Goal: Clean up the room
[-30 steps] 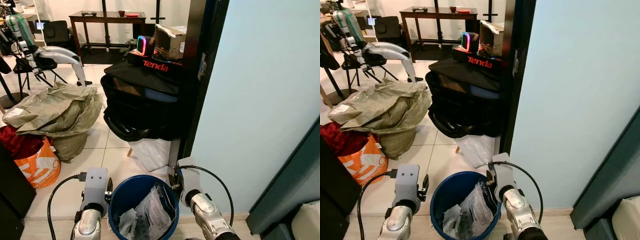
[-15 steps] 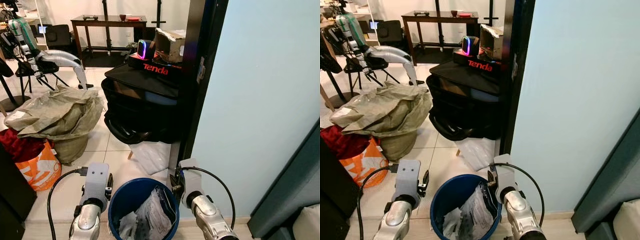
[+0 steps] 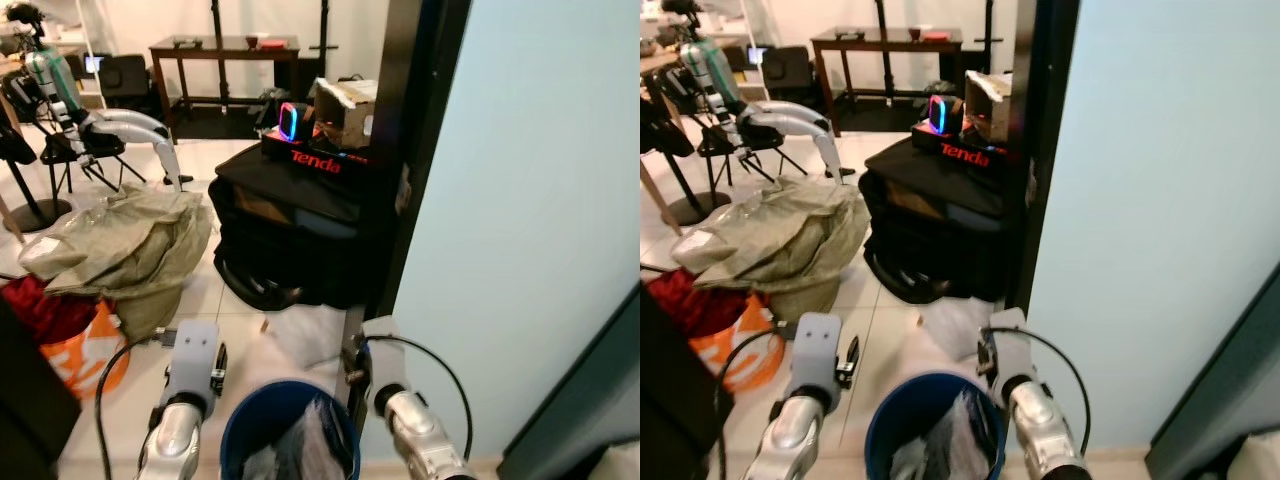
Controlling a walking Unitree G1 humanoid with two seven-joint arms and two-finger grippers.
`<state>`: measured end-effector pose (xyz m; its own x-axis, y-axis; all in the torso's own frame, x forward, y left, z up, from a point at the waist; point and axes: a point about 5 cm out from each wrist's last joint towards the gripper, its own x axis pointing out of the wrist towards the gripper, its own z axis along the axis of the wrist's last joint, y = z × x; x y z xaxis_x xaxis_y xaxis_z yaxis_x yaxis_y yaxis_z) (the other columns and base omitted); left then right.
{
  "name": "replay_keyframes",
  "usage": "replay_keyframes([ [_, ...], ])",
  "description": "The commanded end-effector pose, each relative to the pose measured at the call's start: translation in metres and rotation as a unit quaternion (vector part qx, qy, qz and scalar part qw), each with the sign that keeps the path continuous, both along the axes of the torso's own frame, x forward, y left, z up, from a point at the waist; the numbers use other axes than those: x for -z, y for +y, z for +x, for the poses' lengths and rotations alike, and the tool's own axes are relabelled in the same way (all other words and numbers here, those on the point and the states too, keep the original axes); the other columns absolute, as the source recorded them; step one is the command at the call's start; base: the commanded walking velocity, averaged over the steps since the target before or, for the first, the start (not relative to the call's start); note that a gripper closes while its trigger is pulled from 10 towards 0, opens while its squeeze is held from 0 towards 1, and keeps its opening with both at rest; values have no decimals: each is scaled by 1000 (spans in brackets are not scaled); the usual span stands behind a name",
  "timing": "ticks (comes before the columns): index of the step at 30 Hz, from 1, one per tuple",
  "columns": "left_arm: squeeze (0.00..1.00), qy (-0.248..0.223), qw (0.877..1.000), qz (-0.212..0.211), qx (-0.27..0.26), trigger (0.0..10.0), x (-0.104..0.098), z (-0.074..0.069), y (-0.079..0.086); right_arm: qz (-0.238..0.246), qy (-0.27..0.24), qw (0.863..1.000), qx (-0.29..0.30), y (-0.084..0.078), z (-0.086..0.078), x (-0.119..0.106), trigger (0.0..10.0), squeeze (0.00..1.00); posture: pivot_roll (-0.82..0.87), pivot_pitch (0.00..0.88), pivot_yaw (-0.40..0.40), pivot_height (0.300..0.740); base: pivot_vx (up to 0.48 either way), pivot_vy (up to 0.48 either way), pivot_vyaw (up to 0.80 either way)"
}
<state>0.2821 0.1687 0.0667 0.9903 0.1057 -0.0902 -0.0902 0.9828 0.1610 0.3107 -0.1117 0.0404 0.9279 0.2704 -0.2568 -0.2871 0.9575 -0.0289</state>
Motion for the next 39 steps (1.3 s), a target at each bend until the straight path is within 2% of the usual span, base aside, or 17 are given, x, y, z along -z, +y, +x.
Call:
replay_keyframes([
  [1, 0, -2, 1000, 8, 2, 10000, -3, 0, 2, 4, -8, 1000, -1, 1, 0, -2, 10000, 0, 9, 27, -67, 675, 0, 0, 0],
  [16, 0, -9, 1000, 11, 4, 10000, -7, 2, 3, 13, -10, 1000, 1, 0, -1, -3, 10000, 0, 12, 33, -63, 675, 0, 0, 0],
  [30, 0, -14, 1000, 12, 4, 10000, -10, 3, 4, 16, -15, 1000, 2, 0, -1, -5, 10000, 0, 13, 36, -62, 730, 0, 0, 0],
  [34, 0, -16, 1000, 11, 4, 10000, -11, 3, 3, 15, -24, 1000, 7, -1, -1, -6, 10000, 0, 13, 38, -62, 735, 0, 0, 0],
  [37, 0, -17, 1000, 10, 4, 10000, -12, 3, 3, -5, -32, 999, 12, -2, -1, -7, 10000, 0, 12, 38, -62, 735, 0, 0, 0],
  [39, 0, -1, 1000, 4, 7, 10000, -4, 1, 0, -8, -22, 1000, 17, -4, -3, -3, 10000, 0, 11, 41, -61, 735, 0, 0, 0],
])
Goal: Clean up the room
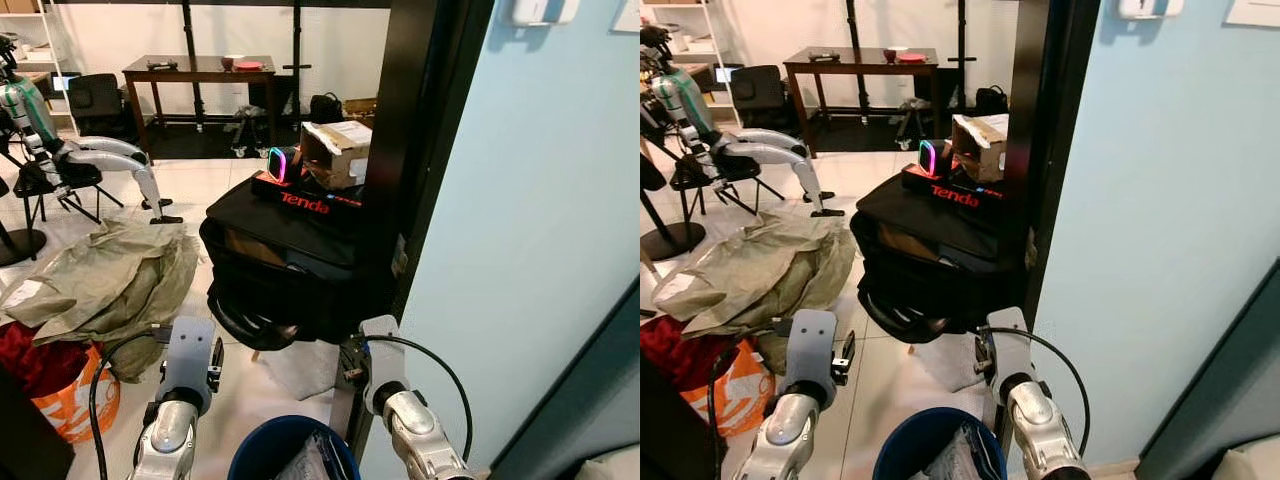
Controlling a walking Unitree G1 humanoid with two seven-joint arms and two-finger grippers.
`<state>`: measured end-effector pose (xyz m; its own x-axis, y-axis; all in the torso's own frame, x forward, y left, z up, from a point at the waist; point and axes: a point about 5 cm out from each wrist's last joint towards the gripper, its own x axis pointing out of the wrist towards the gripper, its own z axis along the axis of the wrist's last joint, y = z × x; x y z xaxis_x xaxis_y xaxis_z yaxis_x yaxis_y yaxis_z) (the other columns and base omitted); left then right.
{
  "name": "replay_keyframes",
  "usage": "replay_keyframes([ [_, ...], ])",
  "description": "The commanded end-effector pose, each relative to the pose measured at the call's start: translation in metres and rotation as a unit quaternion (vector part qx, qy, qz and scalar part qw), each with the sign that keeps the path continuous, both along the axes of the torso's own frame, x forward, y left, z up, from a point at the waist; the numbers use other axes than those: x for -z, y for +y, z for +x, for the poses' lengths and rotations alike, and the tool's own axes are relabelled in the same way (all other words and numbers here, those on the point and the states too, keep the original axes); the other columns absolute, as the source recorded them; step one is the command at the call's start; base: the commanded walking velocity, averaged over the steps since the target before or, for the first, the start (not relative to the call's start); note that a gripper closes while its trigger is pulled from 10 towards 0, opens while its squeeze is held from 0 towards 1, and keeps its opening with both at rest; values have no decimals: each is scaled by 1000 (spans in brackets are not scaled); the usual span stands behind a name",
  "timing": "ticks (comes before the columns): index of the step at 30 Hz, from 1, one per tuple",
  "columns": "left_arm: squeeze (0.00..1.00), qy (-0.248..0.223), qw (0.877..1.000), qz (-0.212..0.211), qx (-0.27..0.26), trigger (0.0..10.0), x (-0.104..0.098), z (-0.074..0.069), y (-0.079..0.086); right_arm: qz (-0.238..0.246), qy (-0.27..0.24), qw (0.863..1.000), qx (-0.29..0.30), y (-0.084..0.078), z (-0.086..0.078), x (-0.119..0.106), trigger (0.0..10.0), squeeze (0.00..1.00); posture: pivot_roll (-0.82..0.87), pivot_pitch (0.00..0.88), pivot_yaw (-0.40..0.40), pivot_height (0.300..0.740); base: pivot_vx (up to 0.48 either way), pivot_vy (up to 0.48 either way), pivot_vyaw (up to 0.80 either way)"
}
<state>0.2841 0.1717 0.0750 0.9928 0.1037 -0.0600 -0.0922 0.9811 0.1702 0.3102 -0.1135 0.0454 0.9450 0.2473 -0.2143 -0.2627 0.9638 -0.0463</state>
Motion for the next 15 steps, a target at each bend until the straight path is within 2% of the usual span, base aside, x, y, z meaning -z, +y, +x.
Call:
replay_keyframes([
  [1, 0, 13, 1000, -2, 6, 10000, 4, -1, -3, -6, 1, 1000, 5, -2, -3, 2, 10000, 0, 11, 41, -61, 735, 0, 0, 0],
  [6, 0, 36, 999, 1, 8, 10000, 16, -6, -5, -8, 21, 999, 27, -6, -5, 9, 10000, 0, 7, 43, -56, 735, 0, 0, 0],
  [15, 0, 42, 999, 3, 15, 10000, 21, -11, -8, -33, 36, 998, 51, -14, -12, 19, 10000, 0, 4, 45, -54, 735, 0, 0, 0],
])
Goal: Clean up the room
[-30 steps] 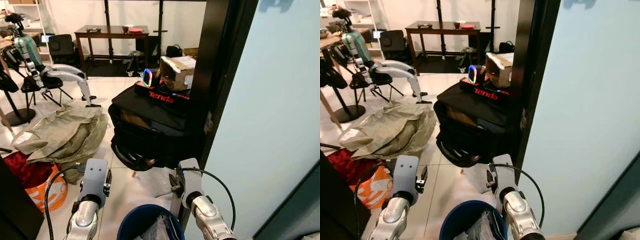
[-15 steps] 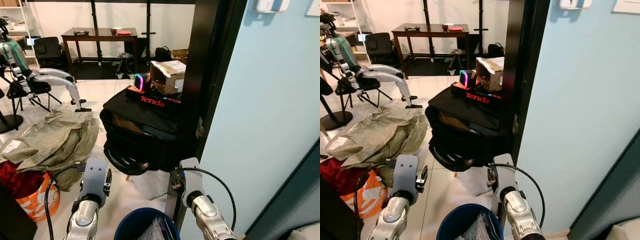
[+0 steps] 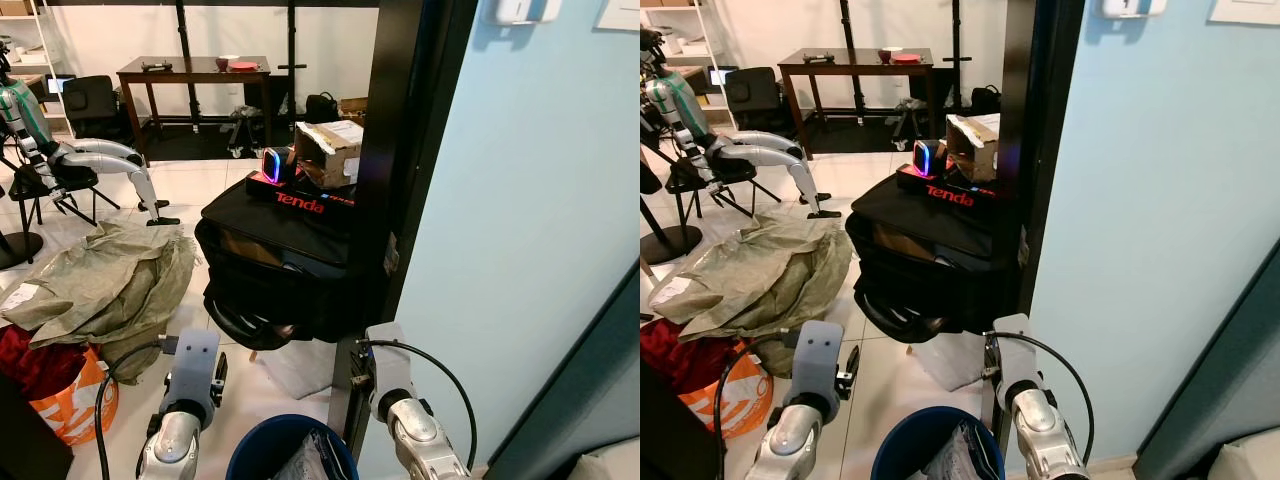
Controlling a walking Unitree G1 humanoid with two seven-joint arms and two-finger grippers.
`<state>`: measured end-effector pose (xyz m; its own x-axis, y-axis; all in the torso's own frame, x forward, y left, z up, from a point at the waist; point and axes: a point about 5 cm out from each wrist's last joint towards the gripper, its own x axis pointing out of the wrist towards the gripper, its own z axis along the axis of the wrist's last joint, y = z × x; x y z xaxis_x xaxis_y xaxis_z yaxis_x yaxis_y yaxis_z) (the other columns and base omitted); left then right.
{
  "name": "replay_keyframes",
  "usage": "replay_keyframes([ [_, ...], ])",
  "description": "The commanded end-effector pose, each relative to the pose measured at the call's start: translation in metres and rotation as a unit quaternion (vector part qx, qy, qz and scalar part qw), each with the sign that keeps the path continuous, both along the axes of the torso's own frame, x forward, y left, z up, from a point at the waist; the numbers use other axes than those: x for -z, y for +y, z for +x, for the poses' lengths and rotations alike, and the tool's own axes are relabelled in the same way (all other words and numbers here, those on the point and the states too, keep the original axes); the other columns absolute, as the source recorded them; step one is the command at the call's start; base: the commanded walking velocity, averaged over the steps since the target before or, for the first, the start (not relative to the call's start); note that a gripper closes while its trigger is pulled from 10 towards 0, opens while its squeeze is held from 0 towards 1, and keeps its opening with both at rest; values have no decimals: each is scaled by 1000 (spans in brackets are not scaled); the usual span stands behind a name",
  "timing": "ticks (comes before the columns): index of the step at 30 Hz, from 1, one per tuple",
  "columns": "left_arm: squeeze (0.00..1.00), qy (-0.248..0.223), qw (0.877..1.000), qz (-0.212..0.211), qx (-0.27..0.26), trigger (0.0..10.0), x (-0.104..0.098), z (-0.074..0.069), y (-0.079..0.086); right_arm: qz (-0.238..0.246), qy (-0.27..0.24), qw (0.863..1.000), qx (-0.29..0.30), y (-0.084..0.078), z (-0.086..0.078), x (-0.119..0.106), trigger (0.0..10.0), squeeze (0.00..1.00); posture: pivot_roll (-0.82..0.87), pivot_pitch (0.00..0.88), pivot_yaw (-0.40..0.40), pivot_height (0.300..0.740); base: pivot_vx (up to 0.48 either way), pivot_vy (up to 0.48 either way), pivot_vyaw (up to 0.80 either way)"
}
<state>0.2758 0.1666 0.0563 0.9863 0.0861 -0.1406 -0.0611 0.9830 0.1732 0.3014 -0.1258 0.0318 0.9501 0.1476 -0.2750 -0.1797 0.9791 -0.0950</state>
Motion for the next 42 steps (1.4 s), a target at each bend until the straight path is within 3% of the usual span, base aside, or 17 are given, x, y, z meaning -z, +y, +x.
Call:
replay_keyframes([
  [1, 0, 2, 1000, 4, 7, 10000, 3, -3, -3, -2, 10, 1000, 7, -2, -4, 5, 10000, 0, 4, 45, -54, 735, 0, 0, 0],
  [16, 0, -9, 1000, -2, 7, 10000, -3, -1, -5, 18, 12, 1000, -2, 3, -7, 6, 10000, 0, 3, 49, -54, 735, 0, 0, -27],
  [42, 0, -15, 1000, -4, 8, 10000, -5, 0, -5, 28, 19, 999, -4, 5, -7, 5, 10000, 0, 2, 39, -58, 735, 0, 0, -800],
])
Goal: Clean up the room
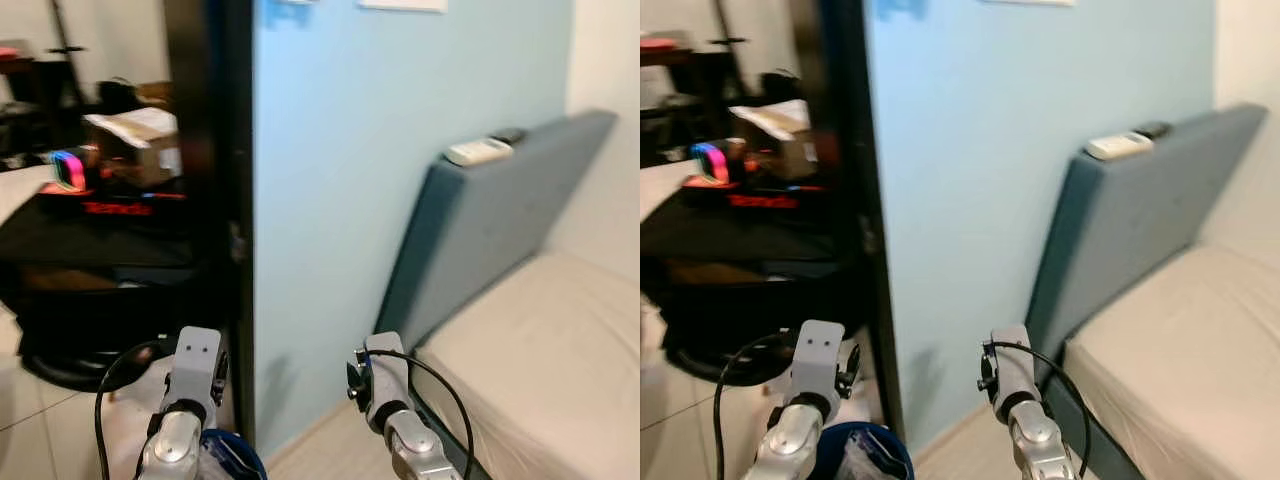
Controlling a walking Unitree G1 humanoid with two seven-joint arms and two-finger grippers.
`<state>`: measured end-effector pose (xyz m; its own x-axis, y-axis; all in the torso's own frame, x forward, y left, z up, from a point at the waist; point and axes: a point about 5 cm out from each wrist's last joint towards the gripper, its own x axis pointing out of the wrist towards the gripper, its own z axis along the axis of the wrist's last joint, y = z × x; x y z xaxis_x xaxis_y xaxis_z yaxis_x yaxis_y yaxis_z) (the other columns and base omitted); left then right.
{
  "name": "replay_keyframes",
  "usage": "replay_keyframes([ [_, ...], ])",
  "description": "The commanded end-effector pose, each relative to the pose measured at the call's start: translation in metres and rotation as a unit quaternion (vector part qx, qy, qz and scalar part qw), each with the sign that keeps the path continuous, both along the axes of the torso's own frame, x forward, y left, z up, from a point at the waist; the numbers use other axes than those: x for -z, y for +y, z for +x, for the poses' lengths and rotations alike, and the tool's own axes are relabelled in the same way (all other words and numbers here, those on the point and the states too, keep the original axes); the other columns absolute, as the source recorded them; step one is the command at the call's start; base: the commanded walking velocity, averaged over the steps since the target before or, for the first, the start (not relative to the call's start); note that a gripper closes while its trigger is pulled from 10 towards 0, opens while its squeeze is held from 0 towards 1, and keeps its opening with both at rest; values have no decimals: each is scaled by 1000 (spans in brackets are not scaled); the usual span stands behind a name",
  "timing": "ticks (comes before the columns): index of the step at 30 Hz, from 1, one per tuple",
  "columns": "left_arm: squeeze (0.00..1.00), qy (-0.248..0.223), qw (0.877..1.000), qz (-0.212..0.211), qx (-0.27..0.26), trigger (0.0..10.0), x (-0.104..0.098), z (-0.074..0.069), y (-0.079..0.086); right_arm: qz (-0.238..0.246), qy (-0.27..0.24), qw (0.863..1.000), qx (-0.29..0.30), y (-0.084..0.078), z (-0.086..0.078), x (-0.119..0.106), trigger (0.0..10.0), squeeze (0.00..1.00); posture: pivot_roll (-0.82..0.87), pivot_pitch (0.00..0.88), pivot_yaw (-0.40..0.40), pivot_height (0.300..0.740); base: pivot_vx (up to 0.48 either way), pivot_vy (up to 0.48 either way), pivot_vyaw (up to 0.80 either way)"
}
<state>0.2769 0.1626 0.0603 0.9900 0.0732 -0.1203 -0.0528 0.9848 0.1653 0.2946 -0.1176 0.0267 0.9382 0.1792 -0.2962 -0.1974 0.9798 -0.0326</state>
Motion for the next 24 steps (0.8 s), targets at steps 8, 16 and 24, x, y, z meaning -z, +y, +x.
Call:
replay_keyframes([
  [8, 0, -5, 1000, 0, 2, 10000, -1, -1, 0, 0, 5, 1000, 5, -3, -1, 0, 10000, 0, 4, 43, -57, 735, 0, 0, -800],
  [16, 0, -7, 1000, -2, 7, 10000, -3, -1, 0, 2, 9, 1000, 5, -4, -2, 2, 10000, 0, 3, 48, -56, 735, 0, 0, -800],
  [24, 0, -12, 1000, -12, 18, 10000, -4, -2, -4, 5, 15, 1000, 3, -4, -3, 3, 10000, 0, 1, 49, -56, 735, 0, 0, -800],
])
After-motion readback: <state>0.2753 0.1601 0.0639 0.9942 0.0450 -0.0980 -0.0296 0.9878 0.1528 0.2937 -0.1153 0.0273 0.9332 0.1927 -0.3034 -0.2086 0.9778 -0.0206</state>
